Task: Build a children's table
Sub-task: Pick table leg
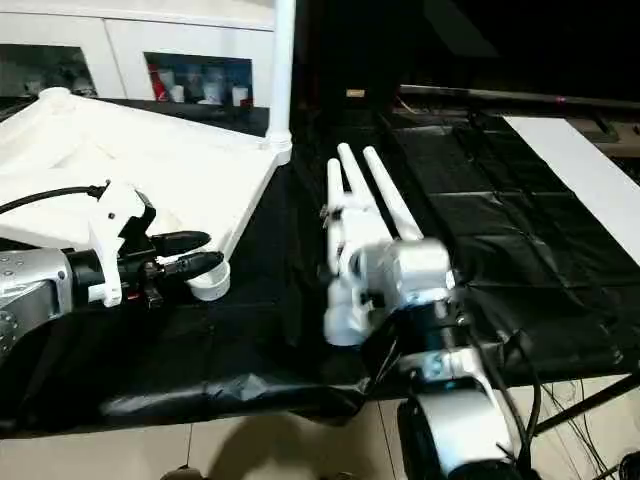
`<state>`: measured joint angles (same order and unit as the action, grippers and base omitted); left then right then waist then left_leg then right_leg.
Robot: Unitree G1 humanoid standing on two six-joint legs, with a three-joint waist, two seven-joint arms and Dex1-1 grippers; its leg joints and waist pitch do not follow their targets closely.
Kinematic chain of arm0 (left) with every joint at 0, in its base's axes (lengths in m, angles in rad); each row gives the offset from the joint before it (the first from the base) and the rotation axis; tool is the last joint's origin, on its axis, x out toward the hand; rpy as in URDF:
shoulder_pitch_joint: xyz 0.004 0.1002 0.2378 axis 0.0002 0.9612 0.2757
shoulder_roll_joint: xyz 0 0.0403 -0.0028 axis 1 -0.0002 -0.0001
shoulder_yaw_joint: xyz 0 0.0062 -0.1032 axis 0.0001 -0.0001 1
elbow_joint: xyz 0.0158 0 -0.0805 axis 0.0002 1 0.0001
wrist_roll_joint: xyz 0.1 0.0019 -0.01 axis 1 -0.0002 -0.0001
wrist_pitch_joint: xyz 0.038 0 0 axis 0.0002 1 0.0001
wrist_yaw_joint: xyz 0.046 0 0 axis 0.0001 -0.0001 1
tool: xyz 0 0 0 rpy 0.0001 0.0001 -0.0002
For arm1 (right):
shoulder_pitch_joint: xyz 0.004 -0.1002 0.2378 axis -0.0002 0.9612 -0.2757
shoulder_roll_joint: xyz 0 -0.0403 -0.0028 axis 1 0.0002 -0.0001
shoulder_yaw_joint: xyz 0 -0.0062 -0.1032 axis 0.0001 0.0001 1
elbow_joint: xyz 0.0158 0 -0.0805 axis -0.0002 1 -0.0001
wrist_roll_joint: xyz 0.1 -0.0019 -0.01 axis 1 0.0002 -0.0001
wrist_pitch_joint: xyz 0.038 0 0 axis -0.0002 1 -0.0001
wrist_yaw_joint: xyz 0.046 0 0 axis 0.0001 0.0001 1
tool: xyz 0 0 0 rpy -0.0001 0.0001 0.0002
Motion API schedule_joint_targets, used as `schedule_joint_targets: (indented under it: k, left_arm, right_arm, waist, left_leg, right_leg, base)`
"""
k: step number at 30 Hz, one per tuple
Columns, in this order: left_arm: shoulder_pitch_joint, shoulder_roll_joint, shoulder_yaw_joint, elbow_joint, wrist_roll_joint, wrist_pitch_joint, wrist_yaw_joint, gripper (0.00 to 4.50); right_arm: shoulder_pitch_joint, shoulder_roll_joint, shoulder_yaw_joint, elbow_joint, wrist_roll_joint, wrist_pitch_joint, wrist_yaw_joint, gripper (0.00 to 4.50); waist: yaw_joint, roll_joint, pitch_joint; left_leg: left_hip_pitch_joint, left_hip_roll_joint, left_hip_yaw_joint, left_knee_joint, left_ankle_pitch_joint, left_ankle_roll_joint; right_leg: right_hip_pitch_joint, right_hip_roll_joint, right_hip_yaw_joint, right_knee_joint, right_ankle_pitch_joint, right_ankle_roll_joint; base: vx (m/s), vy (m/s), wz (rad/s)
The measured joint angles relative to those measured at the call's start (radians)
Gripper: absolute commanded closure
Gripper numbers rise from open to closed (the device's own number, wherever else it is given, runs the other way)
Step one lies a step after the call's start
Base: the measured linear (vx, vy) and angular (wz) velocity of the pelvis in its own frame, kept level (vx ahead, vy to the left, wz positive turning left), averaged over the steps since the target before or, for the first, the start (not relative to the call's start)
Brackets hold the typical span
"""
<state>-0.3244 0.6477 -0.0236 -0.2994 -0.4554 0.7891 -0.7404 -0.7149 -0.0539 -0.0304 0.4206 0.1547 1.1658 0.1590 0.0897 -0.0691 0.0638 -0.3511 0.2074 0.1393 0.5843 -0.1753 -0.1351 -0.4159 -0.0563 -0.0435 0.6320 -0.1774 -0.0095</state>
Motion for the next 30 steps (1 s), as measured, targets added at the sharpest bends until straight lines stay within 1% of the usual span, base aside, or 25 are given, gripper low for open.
schedule_joint_targets:
  k: [3, 5, 8, 9, 11, 13, 14, 18, 20, 24, 27, 28, 29, 30]
  left_arm:
    - [-0.002, 0.001, 0.0, 0.0, 0.0, 0.0, -0.003, 2.36]
    - [-0.004, 0.001, -0.001, 0.001, 0.0, 0.0, -0.004, 2.36]
    - [-0.014, -0.002, -0.002, 0.001, 0.001, 0.0, 0.001, 2.36]
    - [-0.017, -0.002, -0.002, 0.001, 0.001, 0.0, 0.002, 2.36]
    - [-0.026, -0.007, -0.003, 0.002, 0.003, -0.003, 0.005, 2.36]
    - [-0.028, -0.009, -0.005, 0.002, 0.01, -0.005, 0.007, 2.36]
    - [-0.029, -0.013, -0.005, 0.002, 0.01, -0.005, 0.01, 2.36]
    - [-0.029, -0.02, -0.005, 0.002, 0.007, 0.002, 0.014, 2.36]
    - [-0.03, -0.024, -0.001, 0.002, -0.002, 0.013, 0.024, 2.08]
    - [-0.036, -0.038, 0.007, 0.013, -0.01, 0.02, 0.033, 1.81]
    - [-0.048, -0.055, 0.013, 0.037, -0.017, 0.021, 0.036, 1.56]
    - [-0.063, -0.074, 0.021, 0.057, -0.018, 0.021, 0.044, 1.56]
    - [-0.082, -0.086, 0.029, 0.074, -0.02, 0.021, 0.052, 1.37]
    - [-0.09, -0.087, 0.032, 0.08, -0.021, 0.021, 0.057, 1.37]
  right_arm:
    - [0.001, 0.0, -0.002, 0.002, 0.0, 0.005, -0.008, 0.84]
    - [0.001, -0.001, -0.002, 0.002, 0.0, 0.006, -0.009, 1.13]
    - [0.0, -0.008, -0.003, 0.023, 0.0, -0.004, -0.007, 1.33]
    - [0.0, -0.009, -0.004, 0.024, 0.0, -0.006, -0.007, 1.33]
    - [0.0, -0.009, -0.019, 0.036, 0.0, -0.02, -0.009, 1.64]
    - [0.0, -0.009, -0.028, 0.043, 0.0, -0.027, -0.009, 1.69]
    - [0.0, -0.011, -0.031, 0.052, 0.001, -0.036, -0.008, 1.91]
    - [0.0, -0.015, -0.031, 0.062, 0.0, -0.043, -0.008, 2.23]
    - [0.0, -0.016, -0.031, 0.063, 0.0, -0.044, -0.009, 2.43]
    - [0.0, -0.009, -0.037, 0.063, 0.001, -0.047, -0.015, 2.62]
    - [0.0, 0.002, -0.065, 0.063, 0.005, -0.051, -0.033, 2.65]
    - [0.0, 0.006, -0.081, 0.063, 0.008, -0.058, -0.043, 2.65]
    - [0.001, 0.014, -0.095, 0.062, 0.011, -0.065, -0.055, 2.66]
    - [0.001, 0.018, -0.101, 0.062, 0.013, -0.068, -0.062, 2.66]
  waist:
    - [-0.001, 0.0, 0.0]
    - [-0.001, 0.0, 0.0]
    - [0.0, 0.0, 0.0]
    - [0.0, 0.0, 0.0]
    - [0.0, 0.0, 0.0]
    - [-0.001, -0.001, 0.0]
    - [-0.001, -0.002, -0.001]
    - [-0.001, -0.005, -0.003]
    - [0.0, -0.005, -0.003]
    - [-0.001, -0.006, -0.003]
    - [-0.001, -0.005, -0.003]
    - [0.0, -0.004, -0.003]
    - [0.0, -0.004, -0.003]
    - [-0.002, -0.004, -0.002]
  left_leg:
    - [0.0, 0.0, 0.001, 0.0, 0.0, 0.0]
    - [0.0, 0.0, 0.001, 0.0, 0.0, 0.0]
    - [0.0, 0.0, 0.002, 0.001, 0.0, 0.0]
    - [0.0, 0.0, 0.002, 0.001, 0.0, 0.0]
    - [0.0, 0.0, 0.002, 0.001, 0.0, 0.0]
    - [0.0, 0.0, 0.002, 0.001, 0.0, 0.0]
    - [0.0, 0.0, 0.002, 0.001, 0.0, 0.0]
    - [0.0, 0.001, 0.002, 0.001, 0.0, 0.0]
    - [0.0, 0.001, 0.002, 0.002, 0.0, 0.0]
    - [0.0, 0.001, 0.002, 0.002, 0.0, 0.0]
    - [0.001, 0.001, 0.002, 0.002, 0.0, 0.0]
    - [0.001, 0.001, 0.002, 0.003, 0.0, 0.0]
    - [0.0, 0.001, 0.002, 0.003, 0.001, -0.001]
    - [0.0, 0.001, 0.002, 0.003, 0.001, -0.001]
  right_leg:
    - [0.0, 0.0, 0.001, 0.0, 0.0, 0.0]
    - [0.0, 0.0, 0.0, 0.0, 0.0, 0.0]
    - [0.0, 0.0, 0.001, 0.0, 0.0, 0.0]
    - [0.0, 0.0, 0.001, 0.0, 0.0, 0.0]
    - [0.0, 0.0, 0.001, 0.0, 0.001, 0.0]
    - [0.001, 0.0, 0.001, 0.0, 0.001, 0.0]
    - [0.001, 0.0, 0.001, 0.0, 0.001, 0.0]
    - [0.001, 0.0, 0.001, 0.001, 0.001, 0.0]
    - [0.001, 0.0, 0.001, 0.001, 0.001, 0.0]
    - [0.001, 0.0, 0.001, 0.001, 0.001, 0.0]
    - [0.001, 0.0, 0.001, 0.001, 0.001, 0.0]
    - [0.001, 0.0, 0.001, 0.001, 0.002, 0.0]
    - [0.0, 0.0, 0.0, 0.001, 0.003, -0.001]
    - [0.001, 0.0, 0.001, 0.001, 0.005, -0.004]
  base:
    - [0.0, 0.0, 0.0]
    - [0.0, 0.0, 0.0]
    - [0.0, 0.0, 0.0]
    - [0.0, 0.0, 0.0]
    - [0.0, 0.0, 0.0]
    - [0.0, 0.0, 0.0]
    - [0.0, 0.0, 0.0]
    - [0.0, 0.0, 0.0]
    - [0.0, 0.0, 0.0]
    - [0.0, 0.0, 0.0]
    - [0.0, 0.0, 0.0]
    - [0.0, 0.0, 0.0]
    - [0.0, 0.0, 0.0]
    - [0.0, 0.0, 0.0]
